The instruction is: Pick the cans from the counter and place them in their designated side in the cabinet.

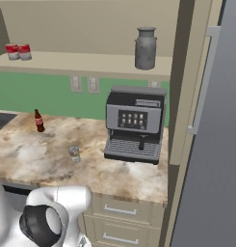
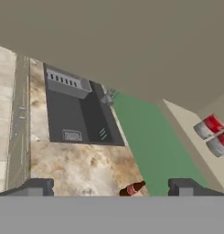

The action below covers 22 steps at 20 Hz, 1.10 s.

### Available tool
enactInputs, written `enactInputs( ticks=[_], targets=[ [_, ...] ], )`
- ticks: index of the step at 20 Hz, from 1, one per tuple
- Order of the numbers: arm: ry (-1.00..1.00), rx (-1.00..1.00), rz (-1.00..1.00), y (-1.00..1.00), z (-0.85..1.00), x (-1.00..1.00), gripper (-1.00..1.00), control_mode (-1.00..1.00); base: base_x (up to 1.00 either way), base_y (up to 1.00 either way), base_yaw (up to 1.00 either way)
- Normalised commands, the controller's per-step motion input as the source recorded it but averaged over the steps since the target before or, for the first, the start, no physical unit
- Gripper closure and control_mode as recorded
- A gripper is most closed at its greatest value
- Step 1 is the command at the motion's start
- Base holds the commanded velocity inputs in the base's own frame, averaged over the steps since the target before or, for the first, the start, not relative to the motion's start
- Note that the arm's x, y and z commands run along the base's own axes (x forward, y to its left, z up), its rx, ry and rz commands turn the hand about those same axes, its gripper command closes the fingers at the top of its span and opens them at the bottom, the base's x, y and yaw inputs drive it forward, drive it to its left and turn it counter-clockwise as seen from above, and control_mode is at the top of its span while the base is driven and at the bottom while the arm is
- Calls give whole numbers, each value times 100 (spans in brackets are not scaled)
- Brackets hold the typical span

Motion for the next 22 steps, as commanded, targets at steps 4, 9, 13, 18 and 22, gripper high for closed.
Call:
enactInputs(
  ticks=[4,9,13,18,22],
  targets=[
    [0,-10,-13,-29,-49,-32,-100,-100,0,0,0],
    [0,7,-11,-51,-45,-20,-100,-100,0,0,0],
    [1,8,-24,-60,-23,-13,-100,-100,0,0,0],
    [5,7,-41,-42,-14,3,-100,-100,0,0,0],
    [11,9,-43,-37,-10,4,-100,-100,0,0,0]
  ],
)
